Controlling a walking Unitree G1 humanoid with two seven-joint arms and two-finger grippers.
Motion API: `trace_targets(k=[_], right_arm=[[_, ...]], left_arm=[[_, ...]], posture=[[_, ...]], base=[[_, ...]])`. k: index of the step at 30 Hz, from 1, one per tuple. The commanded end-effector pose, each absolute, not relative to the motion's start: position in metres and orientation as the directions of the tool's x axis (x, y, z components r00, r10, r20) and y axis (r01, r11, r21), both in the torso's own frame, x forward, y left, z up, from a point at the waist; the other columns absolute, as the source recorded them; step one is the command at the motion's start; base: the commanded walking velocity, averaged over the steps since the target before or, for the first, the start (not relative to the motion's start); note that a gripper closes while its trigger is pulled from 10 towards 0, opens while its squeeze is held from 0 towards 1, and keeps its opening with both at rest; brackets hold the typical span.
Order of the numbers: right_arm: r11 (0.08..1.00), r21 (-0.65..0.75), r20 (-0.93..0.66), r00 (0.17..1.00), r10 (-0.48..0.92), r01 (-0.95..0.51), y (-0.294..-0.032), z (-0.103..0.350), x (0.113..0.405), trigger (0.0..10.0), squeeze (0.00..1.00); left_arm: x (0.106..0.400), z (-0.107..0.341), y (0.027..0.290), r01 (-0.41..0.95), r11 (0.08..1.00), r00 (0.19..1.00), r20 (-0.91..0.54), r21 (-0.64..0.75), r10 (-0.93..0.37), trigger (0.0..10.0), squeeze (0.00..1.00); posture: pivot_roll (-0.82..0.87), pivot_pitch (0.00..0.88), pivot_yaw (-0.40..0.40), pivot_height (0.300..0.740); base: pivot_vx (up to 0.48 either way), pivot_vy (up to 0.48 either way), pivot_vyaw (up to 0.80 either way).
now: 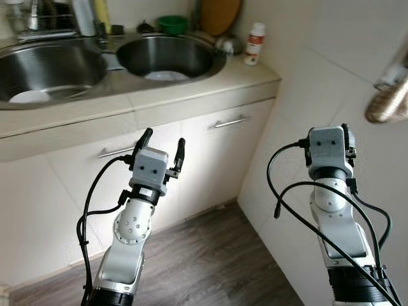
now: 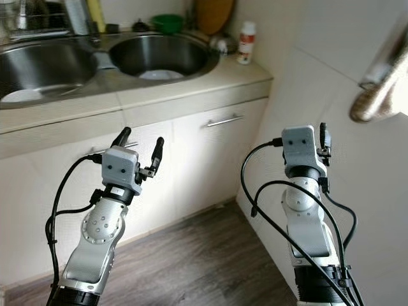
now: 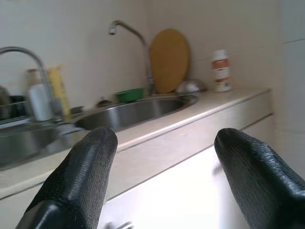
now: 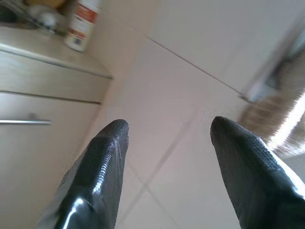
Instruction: Kitchen organization
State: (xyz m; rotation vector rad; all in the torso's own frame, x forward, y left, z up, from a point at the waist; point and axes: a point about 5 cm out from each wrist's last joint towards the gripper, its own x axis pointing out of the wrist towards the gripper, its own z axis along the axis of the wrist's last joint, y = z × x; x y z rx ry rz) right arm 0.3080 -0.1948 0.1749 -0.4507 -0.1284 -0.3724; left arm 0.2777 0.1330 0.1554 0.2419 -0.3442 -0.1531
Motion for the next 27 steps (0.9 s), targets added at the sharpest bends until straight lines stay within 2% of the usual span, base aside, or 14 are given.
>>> trace_targets(k=[1, 9, 27], right_arm=[[0.809, -0.423, 0.191, 0.913, -0.361, 0.409, -0.203, 0.172, 0.307, 10.0, 0.00], [0.818, -0.426, 0.169, 0.922, -0.347, 0.386, -0.201, 0.170, 0.303, 10.0, 0.00], [0.810, -0.462, 0.097, 0.928, -0.360, 0.362, -0.211, 0.157, 0.261, 10.0, 0.00]], left_arm=[[0.278, 0.155, 0.130, 0.118, 0.956, 0.930, 0.308, 0.267, -0.201, 10.0, 0.00], [0.278, 0.153, 0.128, 0.127, 0.954, 0.930, 0.303, 0.272, -0.210, 10.0, 0.00], [0.279, 0.150, 0.126, 0.154, 0.947, 0.927, 0.291, 0.283, -0.237, 10.0, 0.00]], posture=[[0.09, 0.000, -0.071, 0.740], [0.08, 0.000, -0.067, 0.740], [0.04, 0.000, -0.034, 0.740]], base=[[0.000, 0.000, -0.80], [0.000, 0.000, -0.80], [0.000, 0.000, -0.80]])
